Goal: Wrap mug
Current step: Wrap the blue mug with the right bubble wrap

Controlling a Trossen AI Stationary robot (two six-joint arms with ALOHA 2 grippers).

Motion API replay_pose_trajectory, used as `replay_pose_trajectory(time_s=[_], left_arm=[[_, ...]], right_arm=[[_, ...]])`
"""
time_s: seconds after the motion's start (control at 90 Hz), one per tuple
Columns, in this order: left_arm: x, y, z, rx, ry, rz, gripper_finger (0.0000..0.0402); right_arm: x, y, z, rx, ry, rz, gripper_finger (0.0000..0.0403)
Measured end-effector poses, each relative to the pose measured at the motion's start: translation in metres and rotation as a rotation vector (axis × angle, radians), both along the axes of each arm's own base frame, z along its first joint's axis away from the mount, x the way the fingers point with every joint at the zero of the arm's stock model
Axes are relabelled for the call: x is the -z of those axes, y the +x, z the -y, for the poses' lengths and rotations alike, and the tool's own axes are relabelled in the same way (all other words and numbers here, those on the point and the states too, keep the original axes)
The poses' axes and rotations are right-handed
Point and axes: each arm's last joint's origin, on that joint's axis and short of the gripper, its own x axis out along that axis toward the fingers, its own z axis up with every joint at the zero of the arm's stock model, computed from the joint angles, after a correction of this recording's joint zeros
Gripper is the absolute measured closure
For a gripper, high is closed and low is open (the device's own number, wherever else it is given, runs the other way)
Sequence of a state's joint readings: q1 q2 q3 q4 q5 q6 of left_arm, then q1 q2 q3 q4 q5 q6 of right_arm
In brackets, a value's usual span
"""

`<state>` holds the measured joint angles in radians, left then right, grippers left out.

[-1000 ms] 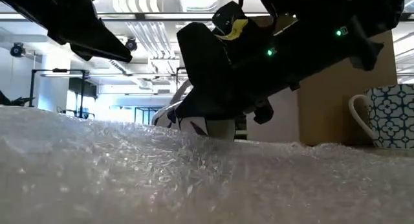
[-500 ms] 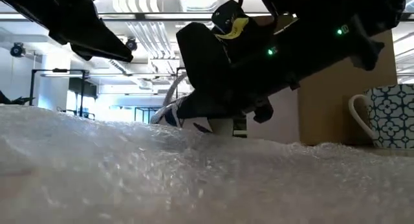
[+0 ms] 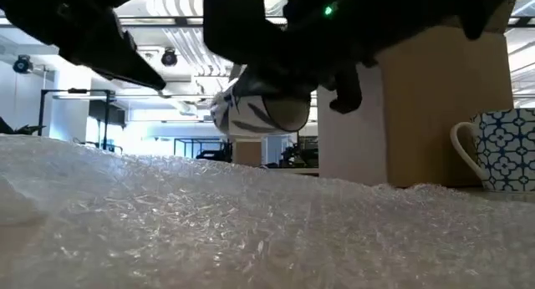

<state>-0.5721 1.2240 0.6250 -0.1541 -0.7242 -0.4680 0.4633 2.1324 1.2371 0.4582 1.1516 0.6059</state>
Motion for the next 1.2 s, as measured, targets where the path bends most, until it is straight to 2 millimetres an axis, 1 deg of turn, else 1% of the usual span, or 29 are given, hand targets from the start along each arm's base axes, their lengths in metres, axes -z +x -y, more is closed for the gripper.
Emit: replay_pose_trajectory(time_s=[0.178, 0.256, 0.3, 0.456, 0.578, 0.733, 0.844, 1.0, 1.1, 1.2], left_arm=[[0.000, 0.000, 0.000, -0.006, -0.010, 0.003, 0.0326], [0.000, 0.000, 0.000, -0.006, -0.011, 0.004, 0.0326], [0.000, 0.000, 0.000, -0.006, -0.010, 0.003, 0.0326], [0.000, 0.000, 0.000, -0.006, -0.011, 0.004, 0.0326], [0.000, 0.000, 0.000, -0.006, -0.012, 0.005, 0.0326], [0.000, 0.000, 0.000, -0.010, -0.018, 0.008, 0.0326], [0.000, 0.000, 0.000, -0.010, -0.020, 0.009, 0.0326], [0.000, 0.000, 0.000, -0.010, -0.020, 0.009, 0.0326], [0.000, 0.000, 0.000, -0.010, -0.020, 0.009, 0.0326], [0.000, 0.000, 0.000, -0.010, -0.020, 0.009, 0.0326]], right_arm=[[0.029, 0.010, -0.006, 0.059, 0.046, 0.051, 0.0400], [0.038, 0.014, -0.007, 0.094, 0.041, 0.067, 0.0400], [0.040, 0.017, -0.006, 0.102, 0.041, 0.070, 0.0400], [0.040, 0.027, -0.004, 0.077, 0.076, 0.074, 0.0397], [0.043, 0.032, -0.001, -0.004, 0.155, 0.050, 0.0375], [0.049, 0.028, 0.005, 0.081, 0.230, 0.094, 0.0344], [0.053, 0.024, 0.007, 0.120, 0.252, 0.097, 0.0336], [0.054, 0.024, 0.009, 0.121, 0.243, 0.078, 0.0326], [0.052, 0.023, 0.008, 0.112, 0.221, 0.053, 0.0315], [0.042, 0.023, 0.008, 0.105, 0.205, 0.033, 0.0301]])
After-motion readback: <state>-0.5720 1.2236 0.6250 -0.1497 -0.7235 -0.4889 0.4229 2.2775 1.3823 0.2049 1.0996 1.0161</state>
